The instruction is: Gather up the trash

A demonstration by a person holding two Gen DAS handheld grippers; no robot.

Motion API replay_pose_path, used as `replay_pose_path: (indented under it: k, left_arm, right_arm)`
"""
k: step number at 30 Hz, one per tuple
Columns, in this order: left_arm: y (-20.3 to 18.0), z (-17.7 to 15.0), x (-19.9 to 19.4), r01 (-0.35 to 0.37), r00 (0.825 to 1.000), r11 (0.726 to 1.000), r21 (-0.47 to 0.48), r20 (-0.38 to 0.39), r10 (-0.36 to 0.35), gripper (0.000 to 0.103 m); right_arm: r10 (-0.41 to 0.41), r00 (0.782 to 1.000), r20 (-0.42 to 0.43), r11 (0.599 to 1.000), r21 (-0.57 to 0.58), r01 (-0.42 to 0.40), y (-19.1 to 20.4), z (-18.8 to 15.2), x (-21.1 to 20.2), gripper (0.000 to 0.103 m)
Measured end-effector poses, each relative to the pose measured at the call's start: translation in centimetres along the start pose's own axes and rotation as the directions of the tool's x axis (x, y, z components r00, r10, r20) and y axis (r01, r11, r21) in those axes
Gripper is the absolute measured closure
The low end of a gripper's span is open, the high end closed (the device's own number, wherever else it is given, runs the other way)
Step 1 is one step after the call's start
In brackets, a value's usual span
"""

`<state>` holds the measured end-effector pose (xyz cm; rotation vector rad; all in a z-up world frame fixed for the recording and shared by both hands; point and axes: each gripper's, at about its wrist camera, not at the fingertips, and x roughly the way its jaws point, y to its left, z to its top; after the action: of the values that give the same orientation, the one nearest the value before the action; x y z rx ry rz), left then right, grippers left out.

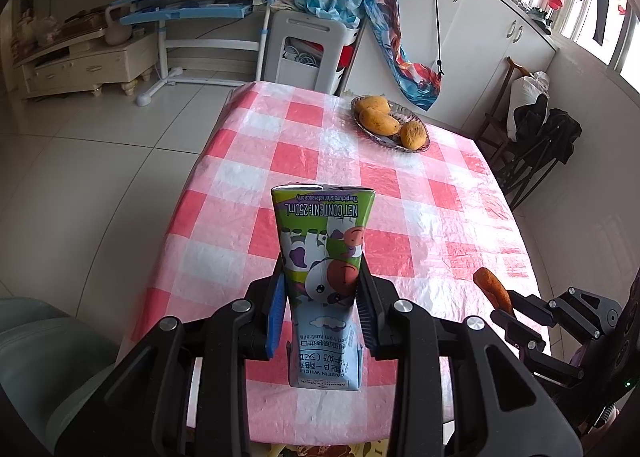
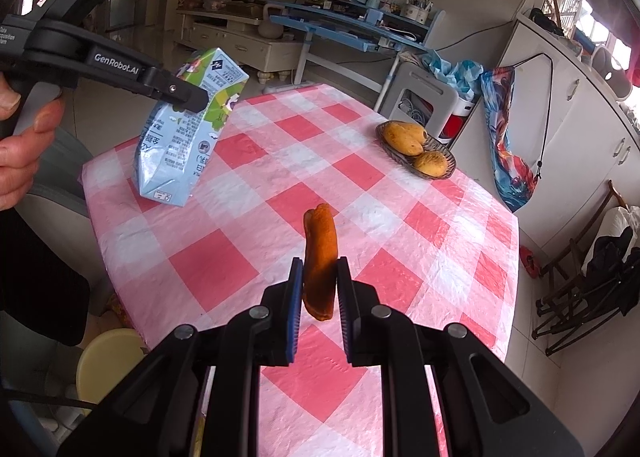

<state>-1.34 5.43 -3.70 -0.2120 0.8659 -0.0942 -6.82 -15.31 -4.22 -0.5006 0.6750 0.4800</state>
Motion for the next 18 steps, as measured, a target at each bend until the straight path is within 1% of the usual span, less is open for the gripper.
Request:
replay_pose_path:
  k: [11, 18]
  left_arm:
    - [-0.03, 0.01, 0.0, -0.001, 1.0, 1.0, 0.0, 0.0, 0.001, 0.073]
    - [-0.01, 0.04, -0.02, -0.001, 1.0, 1.0, 0.0, 0.0, 0.001, 0.073]
  right_arm:
    - [0.008, 1.0, -0.009, 1.0, -0.029, -0.009, 0.61, -0.09, 0.18, 0.086]
    - [0.032, 0.999, -0.014, 0.999, -0.041, -0.032, 0.93, -0.15, 0.11, 0.086]
